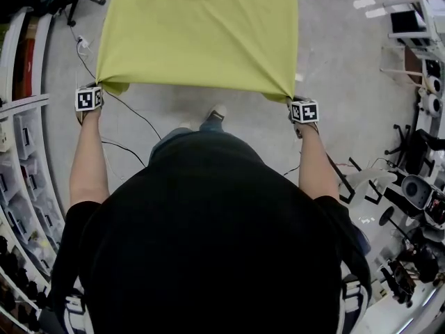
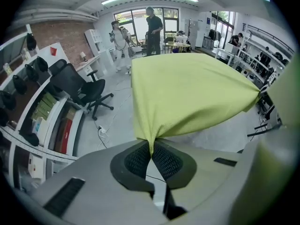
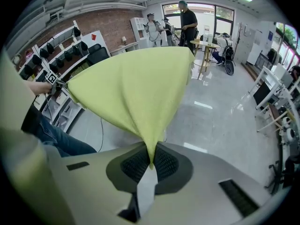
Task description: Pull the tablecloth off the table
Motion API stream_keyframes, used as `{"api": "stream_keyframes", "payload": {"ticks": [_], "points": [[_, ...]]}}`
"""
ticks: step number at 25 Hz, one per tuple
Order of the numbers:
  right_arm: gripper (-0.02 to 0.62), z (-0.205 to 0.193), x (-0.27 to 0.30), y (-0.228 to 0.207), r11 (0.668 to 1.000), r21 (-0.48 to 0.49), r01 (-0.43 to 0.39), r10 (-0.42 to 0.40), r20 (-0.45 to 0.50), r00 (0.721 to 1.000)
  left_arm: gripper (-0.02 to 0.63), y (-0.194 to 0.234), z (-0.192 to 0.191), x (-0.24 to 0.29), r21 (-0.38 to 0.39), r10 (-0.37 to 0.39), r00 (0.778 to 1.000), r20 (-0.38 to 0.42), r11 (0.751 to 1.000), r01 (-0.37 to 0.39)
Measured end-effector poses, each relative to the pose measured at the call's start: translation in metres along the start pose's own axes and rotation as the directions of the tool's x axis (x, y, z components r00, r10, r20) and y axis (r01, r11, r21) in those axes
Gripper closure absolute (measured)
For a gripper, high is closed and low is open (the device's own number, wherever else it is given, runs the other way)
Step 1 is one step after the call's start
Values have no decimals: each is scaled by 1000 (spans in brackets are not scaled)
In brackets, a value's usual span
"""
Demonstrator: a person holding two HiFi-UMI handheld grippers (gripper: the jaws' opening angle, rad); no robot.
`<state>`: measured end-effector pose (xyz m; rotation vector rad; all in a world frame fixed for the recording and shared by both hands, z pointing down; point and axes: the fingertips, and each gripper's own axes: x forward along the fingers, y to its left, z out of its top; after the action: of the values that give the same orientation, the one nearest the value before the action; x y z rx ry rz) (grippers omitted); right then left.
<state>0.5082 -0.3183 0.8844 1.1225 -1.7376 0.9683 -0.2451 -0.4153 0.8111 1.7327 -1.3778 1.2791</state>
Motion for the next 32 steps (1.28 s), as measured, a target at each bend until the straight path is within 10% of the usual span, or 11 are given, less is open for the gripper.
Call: {"api": "stream_keyframes", "payload": {"ticks": [32], "points": [[571,-208,-157,265,967,124,225,-239,116,964,581,76,-261,-170,174,-123,982,146,980,97]]}}
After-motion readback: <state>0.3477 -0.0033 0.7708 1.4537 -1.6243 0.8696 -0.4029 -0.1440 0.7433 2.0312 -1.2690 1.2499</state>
